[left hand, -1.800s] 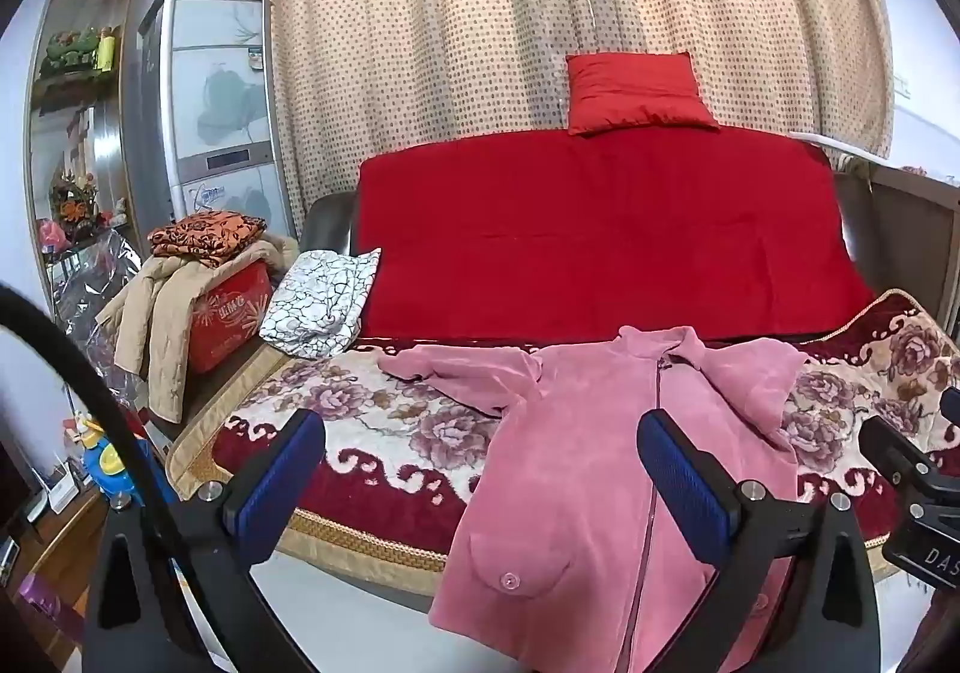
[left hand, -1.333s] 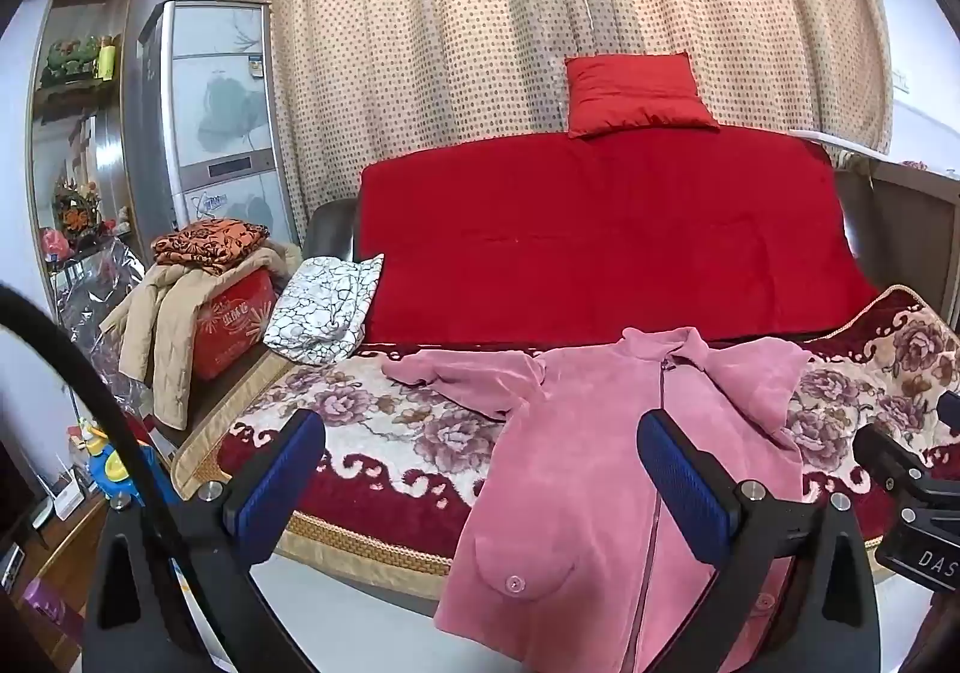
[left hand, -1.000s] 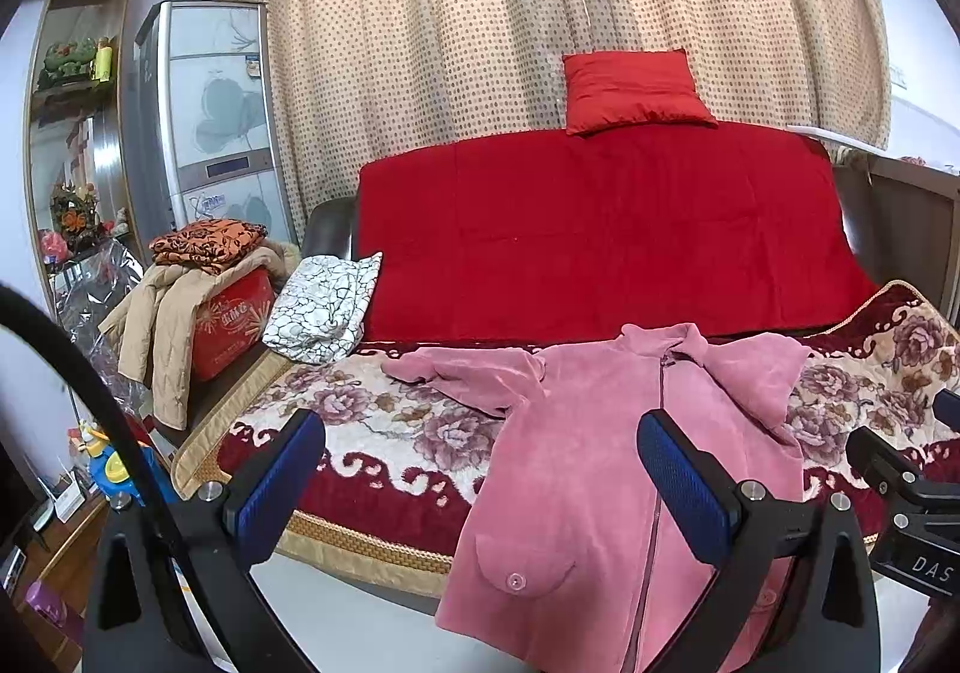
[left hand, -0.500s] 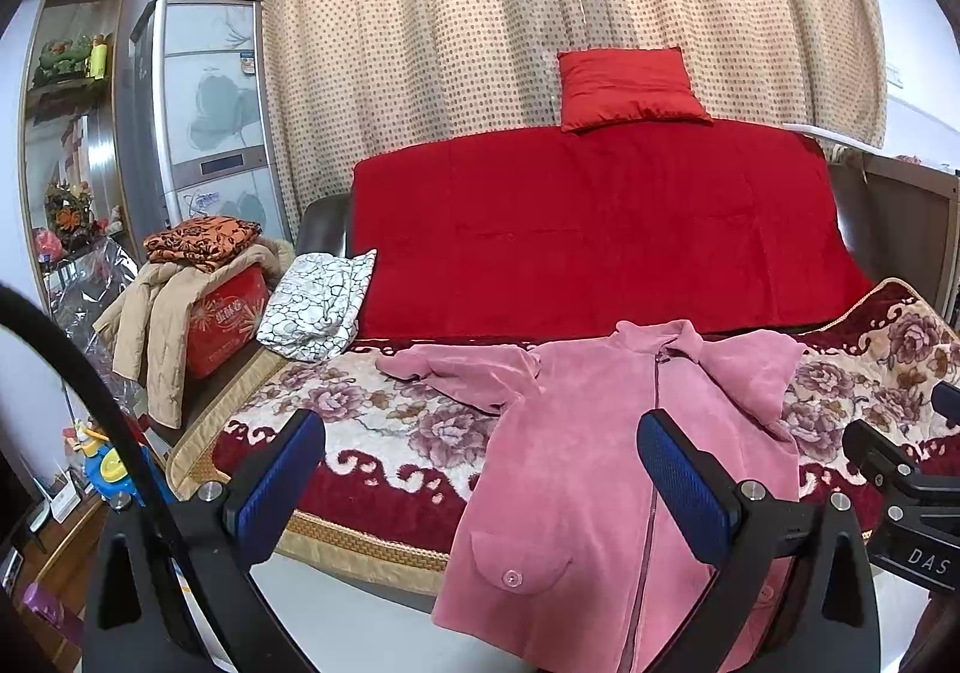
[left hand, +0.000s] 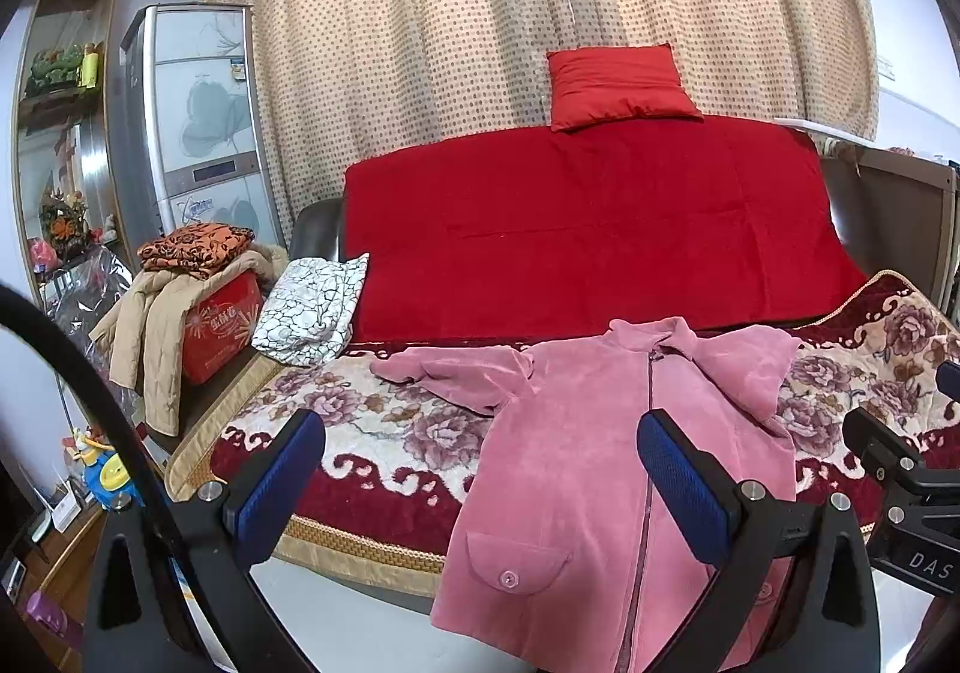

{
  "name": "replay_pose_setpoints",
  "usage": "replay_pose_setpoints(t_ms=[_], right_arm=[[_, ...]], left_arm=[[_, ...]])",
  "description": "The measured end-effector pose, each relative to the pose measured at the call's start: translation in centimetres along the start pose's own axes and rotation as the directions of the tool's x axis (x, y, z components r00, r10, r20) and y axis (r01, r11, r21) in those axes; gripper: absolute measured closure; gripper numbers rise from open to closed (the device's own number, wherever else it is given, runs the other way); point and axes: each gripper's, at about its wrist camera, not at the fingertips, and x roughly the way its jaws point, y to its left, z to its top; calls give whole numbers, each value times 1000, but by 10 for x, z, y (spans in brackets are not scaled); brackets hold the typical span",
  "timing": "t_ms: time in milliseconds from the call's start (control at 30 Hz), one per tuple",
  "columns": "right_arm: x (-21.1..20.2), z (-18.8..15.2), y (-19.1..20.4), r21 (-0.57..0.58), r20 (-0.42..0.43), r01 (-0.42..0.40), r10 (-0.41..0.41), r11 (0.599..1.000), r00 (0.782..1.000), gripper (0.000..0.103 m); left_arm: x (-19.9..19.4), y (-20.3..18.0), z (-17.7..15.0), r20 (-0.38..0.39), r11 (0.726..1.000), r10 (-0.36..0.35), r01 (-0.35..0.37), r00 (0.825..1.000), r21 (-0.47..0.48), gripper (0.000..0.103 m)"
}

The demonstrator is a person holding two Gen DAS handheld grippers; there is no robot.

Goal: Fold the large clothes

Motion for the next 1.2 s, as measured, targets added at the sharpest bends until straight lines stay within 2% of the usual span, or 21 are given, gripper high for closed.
replay_pose_setpoints(t_ms=[900,1200], right_arm=[[2,-1,1,-6,-3,3,-3,1000,1000,0],[9,-3,3,-16,-19,17,-18,1000,1000,0]], left_arm=[[4,-1,-2,-8,1000,-10,10,1000,8,0],[15,1,-7,-32,1000,-12,13,999,1,0]])
